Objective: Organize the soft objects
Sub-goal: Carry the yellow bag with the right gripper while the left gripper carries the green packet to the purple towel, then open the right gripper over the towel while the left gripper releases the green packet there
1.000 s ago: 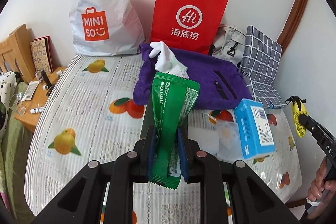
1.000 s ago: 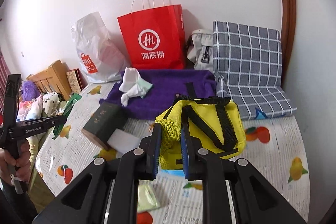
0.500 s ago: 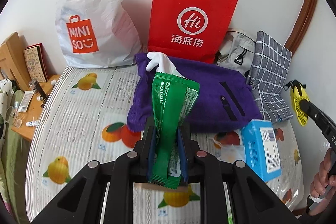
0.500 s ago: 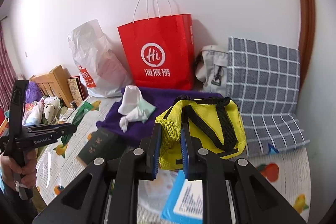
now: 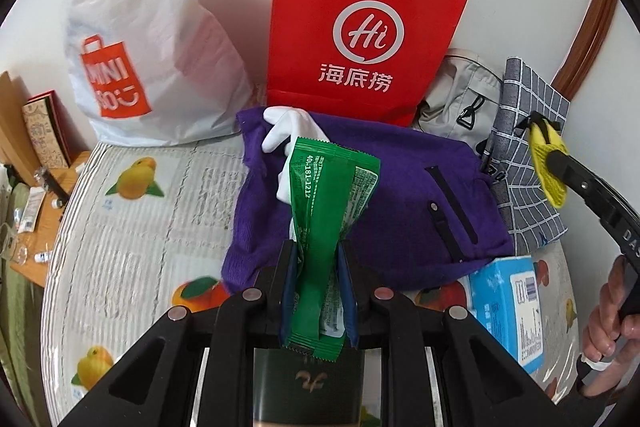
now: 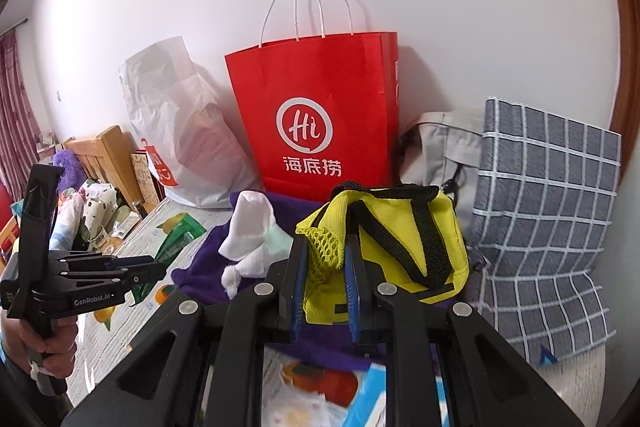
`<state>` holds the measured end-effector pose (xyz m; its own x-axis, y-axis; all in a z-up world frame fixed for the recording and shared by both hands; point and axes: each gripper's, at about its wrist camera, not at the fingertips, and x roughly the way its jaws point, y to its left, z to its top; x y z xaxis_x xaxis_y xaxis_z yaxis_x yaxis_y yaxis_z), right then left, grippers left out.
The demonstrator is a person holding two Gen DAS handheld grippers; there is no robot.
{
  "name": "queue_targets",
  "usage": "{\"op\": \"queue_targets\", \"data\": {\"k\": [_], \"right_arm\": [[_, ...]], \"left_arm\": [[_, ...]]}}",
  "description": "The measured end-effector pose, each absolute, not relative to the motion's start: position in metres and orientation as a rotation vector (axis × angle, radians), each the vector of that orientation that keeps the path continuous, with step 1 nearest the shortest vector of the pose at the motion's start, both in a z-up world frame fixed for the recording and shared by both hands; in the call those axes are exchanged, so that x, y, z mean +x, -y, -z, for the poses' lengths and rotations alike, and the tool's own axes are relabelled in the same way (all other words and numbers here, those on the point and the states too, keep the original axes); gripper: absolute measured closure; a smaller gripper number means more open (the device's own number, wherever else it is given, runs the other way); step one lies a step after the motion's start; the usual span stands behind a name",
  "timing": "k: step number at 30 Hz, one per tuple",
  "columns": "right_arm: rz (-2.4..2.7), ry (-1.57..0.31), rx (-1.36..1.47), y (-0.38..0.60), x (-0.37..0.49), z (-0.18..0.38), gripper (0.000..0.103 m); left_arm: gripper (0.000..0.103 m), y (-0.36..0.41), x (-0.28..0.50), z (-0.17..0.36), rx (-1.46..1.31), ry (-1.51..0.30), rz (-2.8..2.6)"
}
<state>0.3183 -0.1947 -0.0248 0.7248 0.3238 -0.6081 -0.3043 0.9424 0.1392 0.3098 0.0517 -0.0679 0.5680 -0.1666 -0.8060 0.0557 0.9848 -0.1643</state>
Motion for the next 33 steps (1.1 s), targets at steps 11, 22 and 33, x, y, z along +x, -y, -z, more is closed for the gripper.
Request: {"op": "queue_targets", "data": {"k": [11, 22, 33], "right_arm": [[-0.395, -0.804, 0.089, 0.188, 0.384, 0.07, 0.085], [-0.406, -0.916, 0.09, 0.181, 0.427, 0.115, 0.085], [-0.441, -1.02, 0.102, 0.172, 0.438, 0.149, 0.082]], "left_arm": [[0.083, -0.031, 0.364, 0.088, -0.145, -1.006, 0.166], [0.083, -0.008, 0.401, 0.128, -0.12, -1.105, 0.188], [0.081, -0.003, 0.412, 0.144, -0.129, -1.149, 0.205]]}}
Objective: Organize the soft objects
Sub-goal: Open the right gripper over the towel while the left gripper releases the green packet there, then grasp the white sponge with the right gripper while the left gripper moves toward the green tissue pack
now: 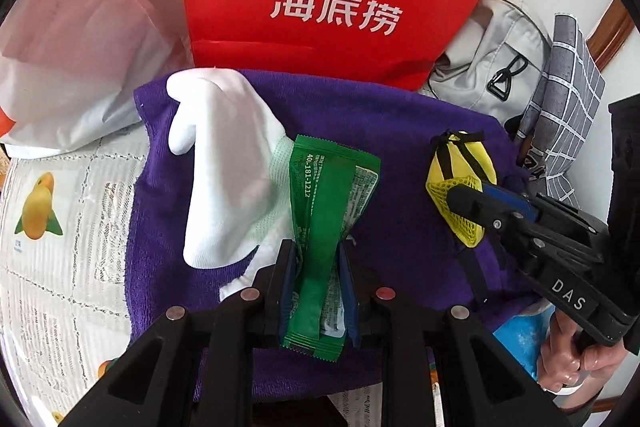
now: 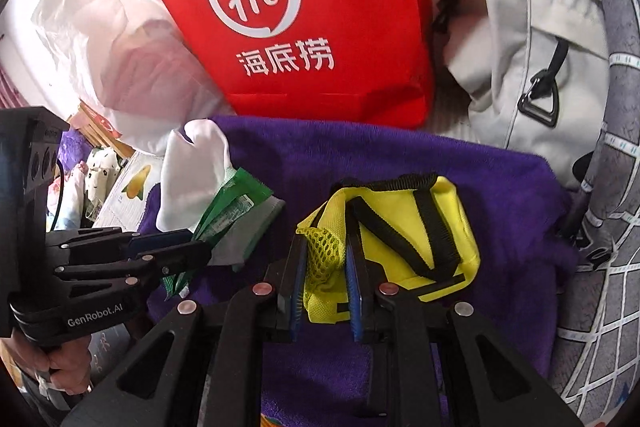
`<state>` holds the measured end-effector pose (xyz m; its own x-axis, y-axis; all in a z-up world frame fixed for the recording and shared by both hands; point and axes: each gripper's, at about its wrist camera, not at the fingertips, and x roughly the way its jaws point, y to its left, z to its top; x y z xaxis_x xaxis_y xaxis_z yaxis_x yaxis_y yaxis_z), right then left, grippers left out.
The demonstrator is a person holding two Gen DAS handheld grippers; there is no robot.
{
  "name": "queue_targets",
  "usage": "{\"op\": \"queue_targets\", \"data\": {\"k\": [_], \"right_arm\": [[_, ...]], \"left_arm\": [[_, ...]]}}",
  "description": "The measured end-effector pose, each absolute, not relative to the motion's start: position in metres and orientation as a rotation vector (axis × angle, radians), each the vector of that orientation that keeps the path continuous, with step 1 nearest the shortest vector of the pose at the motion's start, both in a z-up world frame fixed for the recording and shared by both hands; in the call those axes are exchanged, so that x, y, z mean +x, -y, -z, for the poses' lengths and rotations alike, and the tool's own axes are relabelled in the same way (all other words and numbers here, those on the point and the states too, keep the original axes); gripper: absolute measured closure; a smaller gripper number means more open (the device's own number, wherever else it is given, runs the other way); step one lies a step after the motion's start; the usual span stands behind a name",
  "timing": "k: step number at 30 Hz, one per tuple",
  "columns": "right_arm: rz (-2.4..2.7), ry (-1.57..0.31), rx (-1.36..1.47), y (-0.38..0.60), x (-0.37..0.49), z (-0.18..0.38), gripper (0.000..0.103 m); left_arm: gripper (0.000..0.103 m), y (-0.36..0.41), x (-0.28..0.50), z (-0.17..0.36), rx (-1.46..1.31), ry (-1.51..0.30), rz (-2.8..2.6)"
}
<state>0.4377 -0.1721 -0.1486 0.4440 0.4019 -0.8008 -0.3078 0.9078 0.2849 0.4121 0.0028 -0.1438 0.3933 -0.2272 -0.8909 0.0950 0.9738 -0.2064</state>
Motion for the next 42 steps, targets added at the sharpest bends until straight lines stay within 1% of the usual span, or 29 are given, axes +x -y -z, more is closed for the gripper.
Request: {"op": "queue_targets", "data": {"k": [3, 5, 6, 7, 8, 10, 12, 13, 14, 16, 25, 32, 38, 41, 42], "right_arm": [[-0.44, -1.03, 0.088, 0.171, 0.438, 0.151, 0.082], [-0.439, -1.036, 0.086, 0.171, 0.438, 0.15, 0.08], [-0.442, -1.035, 0.09, 0.169, 0.439, 0.149, 0.076], [-0.449, -1.031, 0.098, 0.17, 0.438, 0.148, 0.069], [-0.452, -1.027, 0.104, 0.171, 0.438, 0.146, 0.066], [-0.451, -1.01, 0.113, 0.172, 0.436, 0.141, 0.056], [-0.447, -0.989, 0.118, 0.174, 0.432, 0.134, 0.054], [-0.445, -0.98, 0.118, 0.175, 0.43, 0.131, 0.054], [-0.442, -0.969, 0.116, 0.176, 0.426, 0.127, 0.053], [-0.433, -0.95, 0.115, 0.178, 0.418, 0.12, 0.049], [-0.418, -0.953, 0.032, 0.179, 0.35, 0.108, 0.048], [-0.493, -1.027, -0.032, 0.156, 0.279, 0.123, 0.048], [-0.582, -1.064, -0.086, 0.121, 0.244, 0.141, 0.046], [-0.602, -1.062, -0.142, 0.105, 0.24, 0.148, 0.04], [-0.603, -1.057, -0.166, 0.101, 0.239, 0.149, 0.036]], "left_arm": [[0.08, -0.002, 0.415, 0.146, -0.143, -1.16, 0.213], [0.079, -0.001, 0.416, 0.147, -0.152, -1.164, 0.215], [0.078, -0.001, 0.416, 0.146, -0.154, -1.164, 0.22], [0.075, -0.001, 0.415, 0.145, -0.155, -1.163, 0.225], [0.072, 0.0, 0.415, 0.144, -0.157, -1.164, 0.23], [0.07, 0.003, 0.416, 0.143, -0.16, -1.164, 0.241], [0.061, 0.004, 0.415, 0.14, -0.154, -1.159, 0.246], [0.053, 0.004, 0.413, 0.137, -0.143, -1.154, 0.241], [0.05, 0.003, 0.412, 0.135, -0.134, -1.147, 0.237], [0.05, 0.0, 0.407, 0.128, -0.126, -1.133, 0.225], [0.05, -0.023, 0.376, 0.112, -0.173, -1.114, 0.206], [0.05, -0.041, 0.336, 0.104, -0.199, -1.098, 0.202], [0.05, -0.055, 0.308, 0.099, -0.209, -1.087, 0.201], [0.049, -0.063, 0.297, 0.097, -0.206, -1.075, 0.199], [0.049, -0.067, 0.293, 0.097, -0.205, -1.07, 0.197]]}}
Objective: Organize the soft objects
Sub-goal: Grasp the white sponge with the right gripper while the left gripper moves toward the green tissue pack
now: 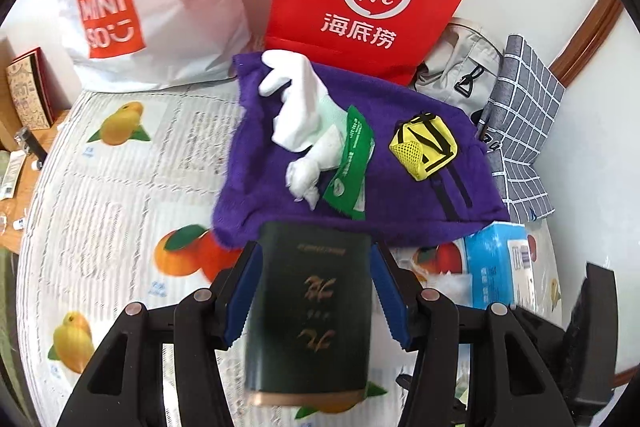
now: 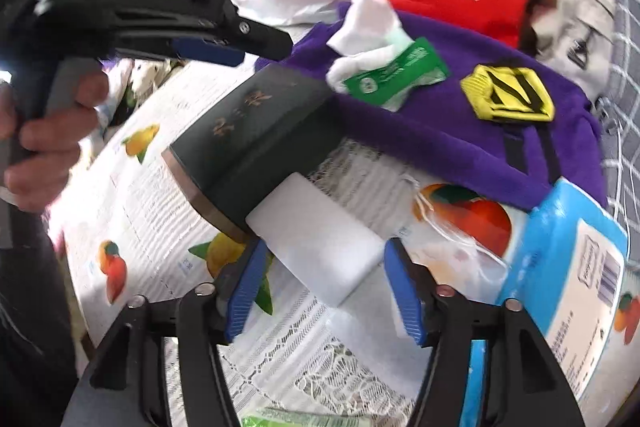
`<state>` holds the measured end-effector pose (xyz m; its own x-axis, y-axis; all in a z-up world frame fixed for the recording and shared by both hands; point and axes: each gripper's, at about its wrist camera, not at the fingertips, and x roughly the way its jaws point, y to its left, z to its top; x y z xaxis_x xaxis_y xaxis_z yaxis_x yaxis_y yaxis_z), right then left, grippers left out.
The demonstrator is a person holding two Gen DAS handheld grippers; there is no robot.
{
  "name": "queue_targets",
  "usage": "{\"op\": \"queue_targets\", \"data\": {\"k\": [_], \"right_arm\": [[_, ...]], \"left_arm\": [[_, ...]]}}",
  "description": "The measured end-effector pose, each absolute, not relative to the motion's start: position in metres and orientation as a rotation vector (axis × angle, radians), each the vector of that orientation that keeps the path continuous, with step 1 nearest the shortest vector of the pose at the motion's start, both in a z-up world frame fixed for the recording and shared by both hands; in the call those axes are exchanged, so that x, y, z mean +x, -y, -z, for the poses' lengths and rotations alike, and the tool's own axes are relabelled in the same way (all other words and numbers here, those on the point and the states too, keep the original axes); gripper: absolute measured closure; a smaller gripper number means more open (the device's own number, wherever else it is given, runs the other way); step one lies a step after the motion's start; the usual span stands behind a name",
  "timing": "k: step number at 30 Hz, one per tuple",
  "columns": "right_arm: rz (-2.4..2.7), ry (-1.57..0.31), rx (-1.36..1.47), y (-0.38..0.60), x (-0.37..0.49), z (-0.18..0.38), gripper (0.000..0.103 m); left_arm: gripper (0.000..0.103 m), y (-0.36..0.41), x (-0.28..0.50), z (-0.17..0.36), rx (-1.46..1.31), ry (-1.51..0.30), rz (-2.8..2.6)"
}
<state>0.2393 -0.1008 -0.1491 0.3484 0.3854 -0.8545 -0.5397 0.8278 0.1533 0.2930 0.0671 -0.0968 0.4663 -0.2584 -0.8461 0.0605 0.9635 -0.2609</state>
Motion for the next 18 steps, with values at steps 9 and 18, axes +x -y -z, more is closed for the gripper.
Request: {"op": "queue_targets", "data": {"k": [9, 18], "right_arm": [[-0.628, -1.047, -0.333, 0.078, 0.243, 0.161, 0.019], [-0.63, -1.085, -0.343, 0.076, 0.248, 0.176, 0.032]], "left_arm": [[0.049, -0.089, 0.284, 0.101, -0.217, -1.061, 0.174], [0.049, -0.092, 0.274, 0.102, -0.215, -1.067, 0.165]]}}
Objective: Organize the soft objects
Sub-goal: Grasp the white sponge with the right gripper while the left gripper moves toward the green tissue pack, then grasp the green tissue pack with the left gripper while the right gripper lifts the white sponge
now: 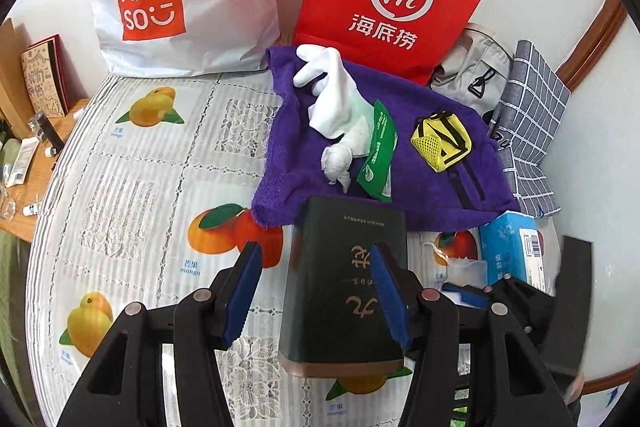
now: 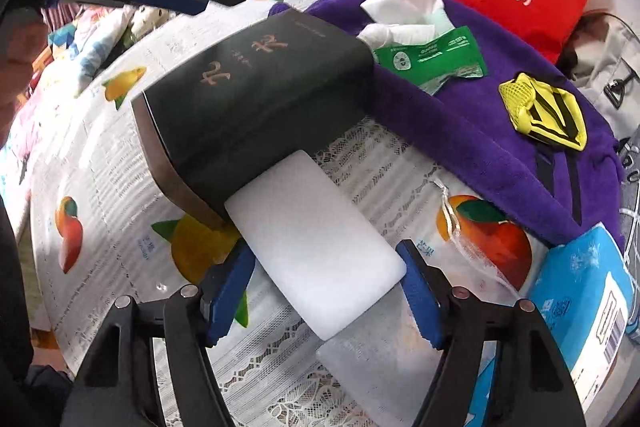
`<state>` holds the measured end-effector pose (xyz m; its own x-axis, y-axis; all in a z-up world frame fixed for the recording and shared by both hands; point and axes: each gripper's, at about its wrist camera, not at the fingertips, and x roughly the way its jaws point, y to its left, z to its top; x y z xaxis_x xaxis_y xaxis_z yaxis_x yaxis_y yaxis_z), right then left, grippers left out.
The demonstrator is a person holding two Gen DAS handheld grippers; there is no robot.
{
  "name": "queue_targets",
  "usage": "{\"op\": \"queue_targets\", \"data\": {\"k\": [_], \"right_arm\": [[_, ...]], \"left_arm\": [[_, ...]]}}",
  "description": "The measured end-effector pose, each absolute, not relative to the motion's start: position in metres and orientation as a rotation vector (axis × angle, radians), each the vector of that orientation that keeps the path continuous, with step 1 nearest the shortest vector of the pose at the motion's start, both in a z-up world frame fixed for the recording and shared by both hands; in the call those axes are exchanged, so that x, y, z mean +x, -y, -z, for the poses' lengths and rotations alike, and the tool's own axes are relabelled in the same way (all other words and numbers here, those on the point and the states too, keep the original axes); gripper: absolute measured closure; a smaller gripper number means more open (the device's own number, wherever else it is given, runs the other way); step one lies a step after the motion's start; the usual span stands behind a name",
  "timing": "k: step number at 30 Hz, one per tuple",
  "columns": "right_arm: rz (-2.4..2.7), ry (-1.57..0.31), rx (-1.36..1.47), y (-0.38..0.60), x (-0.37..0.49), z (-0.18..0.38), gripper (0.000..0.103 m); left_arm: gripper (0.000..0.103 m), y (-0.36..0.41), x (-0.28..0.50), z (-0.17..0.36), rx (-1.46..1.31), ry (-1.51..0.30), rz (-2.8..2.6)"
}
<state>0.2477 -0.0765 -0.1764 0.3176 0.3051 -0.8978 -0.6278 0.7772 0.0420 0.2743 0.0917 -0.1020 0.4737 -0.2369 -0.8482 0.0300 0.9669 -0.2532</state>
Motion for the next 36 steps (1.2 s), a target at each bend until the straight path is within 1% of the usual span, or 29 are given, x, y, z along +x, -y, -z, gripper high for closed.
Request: {"op": "queue_targets", "data": {"k": [10, 19, 28, 36], "right_arm": [[-0.542, -0.968, -0.151, 0.125, 0.219, 0.124, 0.032], [-0.439, -0.911, 0.053, 0.174, 0.17, 0.096, 0.031], [-0.32, -0.886, 0.09, 0.231, 0.12, 0.098, 0.03], [-0.273, -0.892, 0.095, 0.266, 0.088, 0.12, 0.03]], "left_arm": [[0.049, -0.082, 0.236, 0.092, -0.197, -1.061, 0.163], [0.049, -0.055, 0.182, 0.088, -0.162, -1.064, 0.196], [0.049, -0.006, 0.149, 0.109, -0.097, -1.124, 0.274], [0.049, 0.043, 0.14, 0.13, -0.009, -1.181, 0.344]]}}
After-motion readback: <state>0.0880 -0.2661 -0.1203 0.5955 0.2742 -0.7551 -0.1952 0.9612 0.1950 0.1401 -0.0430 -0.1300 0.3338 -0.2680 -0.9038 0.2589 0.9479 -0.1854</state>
